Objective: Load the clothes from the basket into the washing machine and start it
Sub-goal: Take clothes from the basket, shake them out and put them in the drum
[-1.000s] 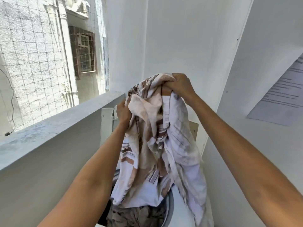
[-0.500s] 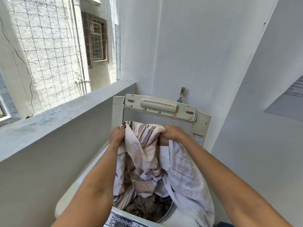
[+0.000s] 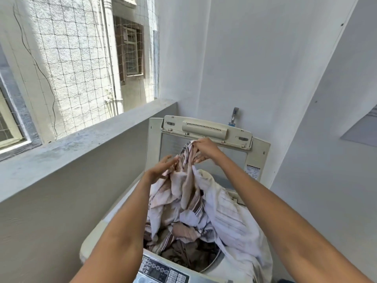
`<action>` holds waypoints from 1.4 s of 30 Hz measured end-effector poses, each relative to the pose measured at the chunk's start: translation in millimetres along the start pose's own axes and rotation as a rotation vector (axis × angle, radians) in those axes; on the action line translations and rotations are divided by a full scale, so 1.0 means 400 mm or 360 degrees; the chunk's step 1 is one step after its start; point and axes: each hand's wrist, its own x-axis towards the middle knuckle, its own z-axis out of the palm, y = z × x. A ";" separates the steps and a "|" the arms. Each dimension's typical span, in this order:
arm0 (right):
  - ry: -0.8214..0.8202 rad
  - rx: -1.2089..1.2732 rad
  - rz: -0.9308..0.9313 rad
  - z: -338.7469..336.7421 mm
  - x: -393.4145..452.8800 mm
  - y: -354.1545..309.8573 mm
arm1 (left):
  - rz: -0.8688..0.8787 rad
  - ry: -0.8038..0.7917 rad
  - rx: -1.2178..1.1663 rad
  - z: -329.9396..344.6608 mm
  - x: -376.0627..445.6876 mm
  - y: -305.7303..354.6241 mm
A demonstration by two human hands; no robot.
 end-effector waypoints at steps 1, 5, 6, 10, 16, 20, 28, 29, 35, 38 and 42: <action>-0.0030 0.0134 0.0017 0.010 -0.001 -0.012 | 0.0044 -0.0126 -0.0051 0.009 -0.012 0.018; -0.0254 0.0280 -0.0015 0.049 -0.020 0.012 | 0.0120 -0.0120 -0.0051 0.039 -0.029 0.030; -0.0295 0.0248 0.0001 0.051 -0.022 0.038 | 0.0148 0.0023 -0.0160 0.045 -0.026 0.023; -0.0176 -0.0568 0.0056 0.033 -0.001 0.197 | 0.0060 0.0520 -0.0702 0.035 -0.007 -0.019; -0.0332 -0.1182 0.0428 0.075 -0.052 0.436 | -0.0029 0.0536 -0.0771 0.024 -0.021 -0.022; -0.0352 -0.1435 0.0531 0.109 -0.088 0.518 | -0.0140 0.0673 0.0018 -0.003 0.041 -0.138; -0.0379 -0.1636 0.0618 0.076 -0.116 0.572 | -0.0591 0.0260 0.0999 0.049 -0.033 -0.209; -0.0355 -0.1715 0.0602 0.073 -0.124 0.582 | -0.0619 0.0183 0.1106 0.053 -0.032 -0.221; -0.0129 -0.2008 0.0393 0.088 -0.158 0.582 | -0.0566 -0.0060 0.1285 0.100 -0.039 -0.254; 0.0027 -0.1650 0.0448 0.046 -0.151 0.541 | -0.0425 -0.0113 0.1184 0.130 -0.025 -0.257; 0.0230 -0.1111 0.0546 -0.099 -0.137 0.449 | 0.0007 -0.0195 0.1035 0.206 0.003 -0.205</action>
